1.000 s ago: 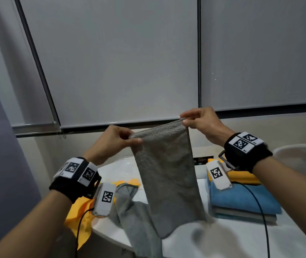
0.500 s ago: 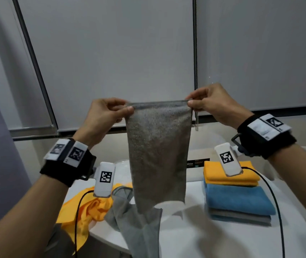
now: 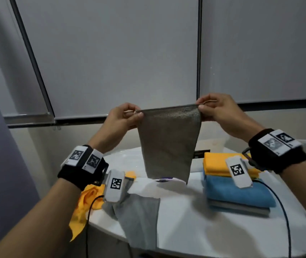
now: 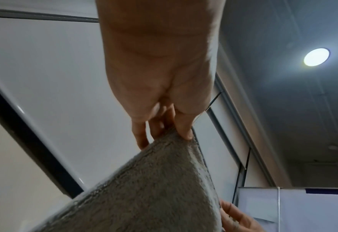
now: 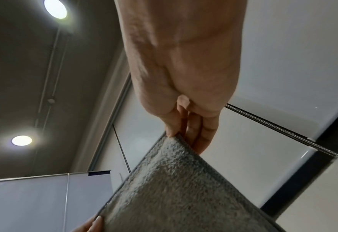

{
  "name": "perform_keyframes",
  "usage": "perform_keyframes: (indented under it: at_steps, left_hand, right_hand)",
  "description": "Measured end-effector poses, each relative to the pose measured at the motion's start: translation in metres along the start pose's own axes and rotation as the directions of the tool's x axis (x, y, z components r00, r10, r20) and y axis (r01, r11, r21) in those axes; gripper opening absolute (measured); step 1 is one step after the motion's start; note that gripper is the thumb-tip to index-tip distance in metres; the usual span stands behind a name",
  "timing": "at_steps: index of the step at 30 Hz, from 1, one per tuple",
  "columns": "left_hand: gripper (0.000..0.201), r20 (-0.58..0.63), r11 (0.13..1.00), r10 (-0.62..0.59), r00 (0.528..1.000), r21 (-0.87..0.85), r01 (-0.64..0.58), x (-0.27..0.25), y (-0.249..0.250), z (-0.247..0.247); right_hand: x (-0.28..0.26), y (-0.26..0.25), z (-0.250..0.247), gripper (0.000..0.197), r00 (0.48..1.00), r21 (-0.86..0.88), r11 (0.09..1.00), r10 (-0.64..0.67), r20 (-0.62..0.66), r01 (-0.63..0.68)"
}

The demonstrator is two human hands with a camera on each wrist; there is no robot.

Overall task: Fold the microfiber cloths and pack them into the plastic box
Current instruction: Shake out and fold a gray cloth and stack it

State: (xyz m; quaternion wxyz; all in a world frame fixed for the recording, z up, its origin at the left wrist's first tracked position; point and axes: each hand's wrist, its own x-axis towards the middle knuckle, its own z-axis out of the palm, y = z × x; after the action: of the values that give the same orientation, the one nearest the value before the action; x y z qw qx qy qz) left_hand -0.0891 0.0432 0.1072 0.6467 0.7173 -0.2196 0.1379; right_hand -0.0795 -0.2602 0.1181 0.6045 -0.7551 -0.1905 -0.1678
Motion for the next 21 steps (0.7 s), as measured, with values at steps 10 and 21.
perform_keyframes:
  at_steps: [10,21]
  left_hand:
    - [0.013,0.608,0.840,-0.512,0.606,0.206,0.502,-0.144,-0.126,0.015]
    - [0.017,0.442,0.822,-0.566,0.696,0.233,0.520,-0.133,-0.168,0.022]
  right_hand:
    - [-0.126,0.126,0.008,0.011,0.580,-0.207,0.867,0.463,0.670,-0.453]
    - [-0.129,0.181,0.027,0.014,0.630,-0.336,0.770,0.638,0.444,-0.543]
